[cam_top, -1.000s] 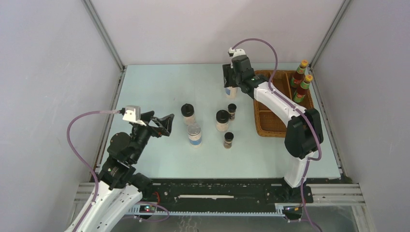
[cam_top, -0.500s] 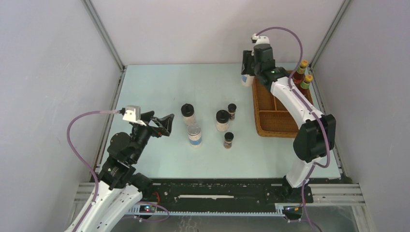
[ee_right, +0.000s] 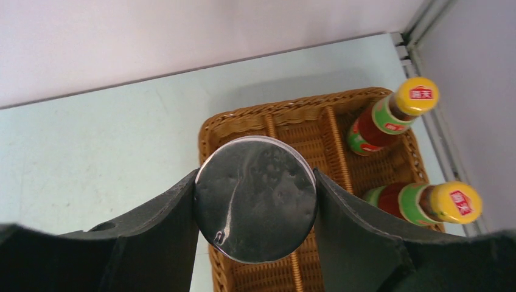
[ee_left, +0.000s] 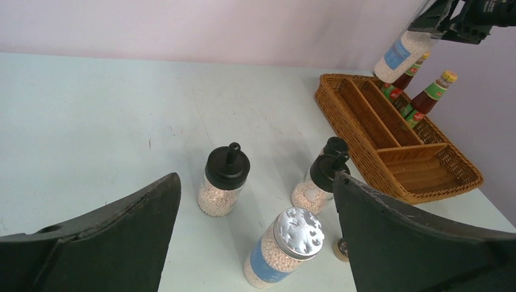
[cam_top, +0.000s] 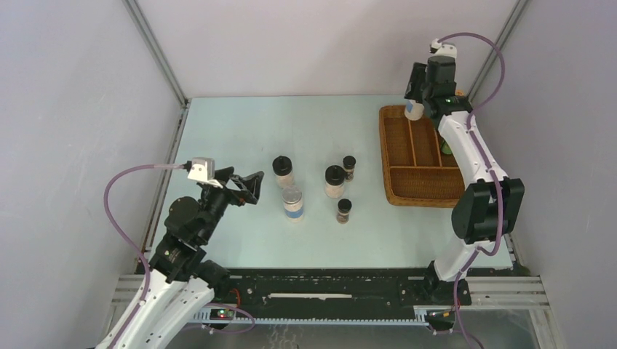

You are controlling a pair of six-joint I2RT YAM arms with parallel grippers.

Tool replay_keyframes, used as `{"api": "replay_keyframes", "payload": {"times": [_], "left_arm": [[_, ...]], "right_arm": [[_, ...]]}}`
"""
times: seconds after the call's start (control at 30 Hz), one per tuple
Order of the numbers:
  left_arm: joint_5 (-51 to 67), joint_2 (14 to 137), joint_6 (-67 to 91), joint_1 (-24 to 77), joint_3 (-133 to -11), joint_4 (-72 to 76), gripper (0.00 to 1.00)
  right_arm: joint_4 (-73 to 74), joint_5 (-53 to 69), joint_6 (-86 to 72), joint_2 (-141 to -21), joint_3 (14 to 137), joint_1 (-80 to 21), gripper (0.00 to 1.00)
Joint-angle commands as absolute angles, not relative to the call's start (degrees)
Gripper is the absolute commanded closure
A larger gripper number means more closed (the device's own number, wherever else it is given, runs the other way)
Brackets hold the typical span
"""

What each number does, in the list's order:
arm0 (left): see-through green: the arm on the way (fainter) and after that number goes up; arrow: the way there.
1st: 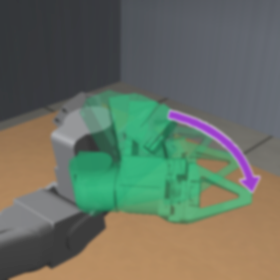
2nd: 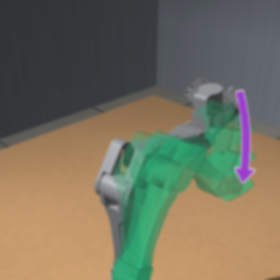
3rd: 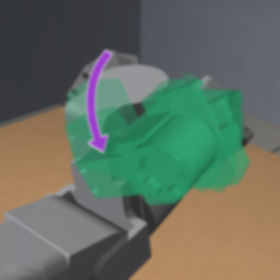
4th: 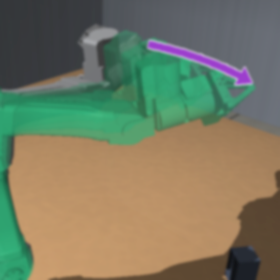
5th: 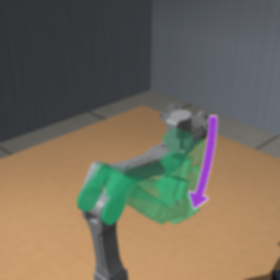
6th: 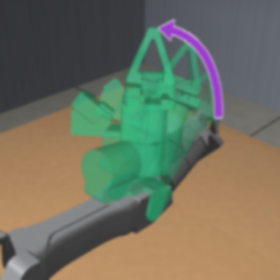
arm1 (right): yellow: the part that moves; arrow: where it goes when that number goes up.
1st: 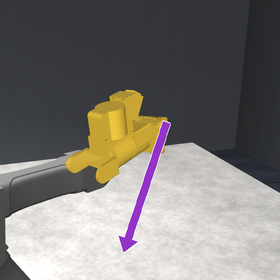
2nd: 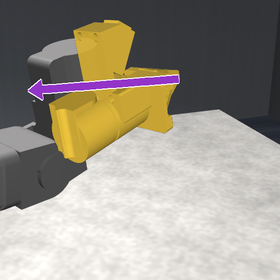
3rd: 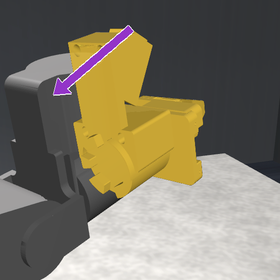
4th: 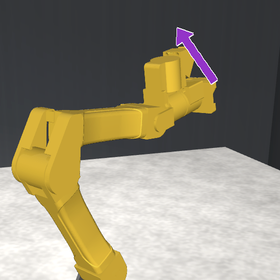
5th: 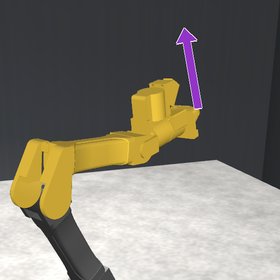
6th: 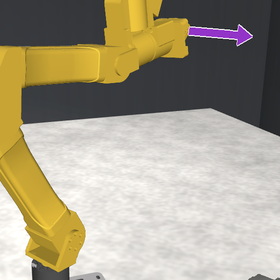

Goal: Organize the condiment bottles
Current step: Place the bottle in the storage box.

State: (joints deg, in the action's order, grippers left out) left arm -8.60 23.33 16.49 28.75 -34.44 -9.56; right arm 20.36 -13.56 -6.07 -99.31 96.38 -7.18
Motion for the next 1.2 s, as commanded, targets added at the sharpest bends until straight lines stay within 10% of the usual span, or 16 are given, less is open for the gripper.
{"api": "replay_keyframes", "payload": {"times": [0.0,1.17], "left_arm": [[-7.7,24.0,16.7,29.0,-33.2,-7.6,0.0],[-8.3,25.3,16.5,29.0,-33.4,-7.4,0.0]], "right_arm": [[15.2,-15.1,-6.8,-97.2,99.3,-5.5,1.0],[13.3,-18.6,-13.0,-108.0,101.1,-0.4,1.0]]}}
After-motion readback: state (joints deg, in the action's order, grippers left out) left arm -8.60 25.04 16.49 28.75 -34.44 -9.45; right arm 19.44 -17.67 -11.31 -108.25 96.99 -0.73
